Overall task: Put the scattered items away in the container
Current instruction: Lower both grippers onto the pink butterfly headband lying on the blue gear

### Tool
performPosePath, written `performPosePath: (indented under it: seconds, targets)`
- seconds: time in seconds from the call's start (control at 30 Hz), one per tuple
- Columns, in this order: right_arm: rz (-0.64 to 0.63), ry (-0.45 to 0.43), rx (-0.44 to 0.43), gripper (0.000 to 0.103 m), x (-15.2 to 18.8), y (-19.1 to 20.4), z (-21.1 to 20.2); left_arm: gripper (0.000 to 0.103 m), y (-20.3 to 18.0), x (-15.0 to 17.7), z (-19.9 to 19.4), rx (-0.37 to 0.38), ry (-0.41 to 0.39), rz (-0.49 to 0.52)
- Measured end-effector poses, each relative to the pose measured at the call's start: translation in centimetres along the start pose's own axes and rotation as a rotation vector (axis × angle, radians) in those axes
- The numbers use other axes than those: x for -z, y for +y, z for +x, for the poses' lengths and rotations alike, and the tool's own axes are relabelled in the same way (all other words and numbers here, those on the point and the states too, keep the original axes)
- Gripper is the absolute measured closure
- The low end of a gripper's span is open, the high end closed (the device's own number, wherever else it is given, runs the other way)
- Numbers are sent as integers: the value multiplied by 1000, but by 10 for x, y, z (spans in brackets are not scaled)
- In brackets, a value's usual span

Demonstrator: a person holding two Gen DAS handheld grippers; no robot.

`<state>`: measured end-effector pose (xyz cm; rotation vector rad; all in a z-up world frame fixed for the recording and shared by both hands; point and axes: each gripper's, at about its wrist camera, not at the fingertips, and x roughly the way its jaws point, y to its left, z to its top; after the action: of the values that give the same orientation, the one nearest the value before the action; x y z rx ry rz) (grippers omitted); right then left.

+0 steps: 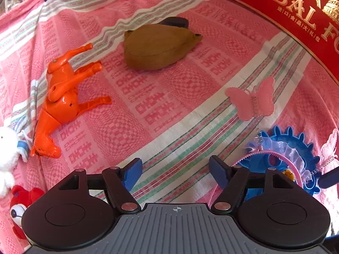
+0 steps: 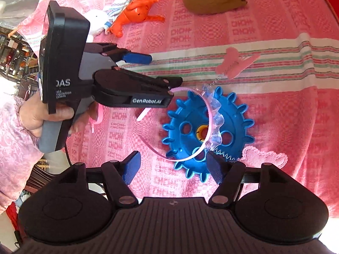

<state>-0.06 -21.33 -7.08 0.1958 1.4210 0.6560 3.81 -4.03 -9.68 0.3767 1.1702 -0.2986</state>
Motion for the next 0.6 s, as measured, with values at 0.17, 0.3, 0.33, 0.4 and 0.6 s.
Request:
performPosePath:
  seconds: [0.17,0.3,0.33,0.4,0.6]
  targets:
    - [30,9,75,32,1,-9,9,24,4,9,-4,18,7,-22]
    - [66,-66,145,31,-8,-25,4,21,-7,19,-10,49,5,-15]
    - [73,-78,148,31,-11,-28,2,21,-11,21,-12,54,4,-12]
    - [76,-110,169,31,-16,-34,0,21,-17,23,-13,57,4,-10]
    - [84,-166,183,31,-23,-42,-6,21,-3,26,-23,55,-7,-121]
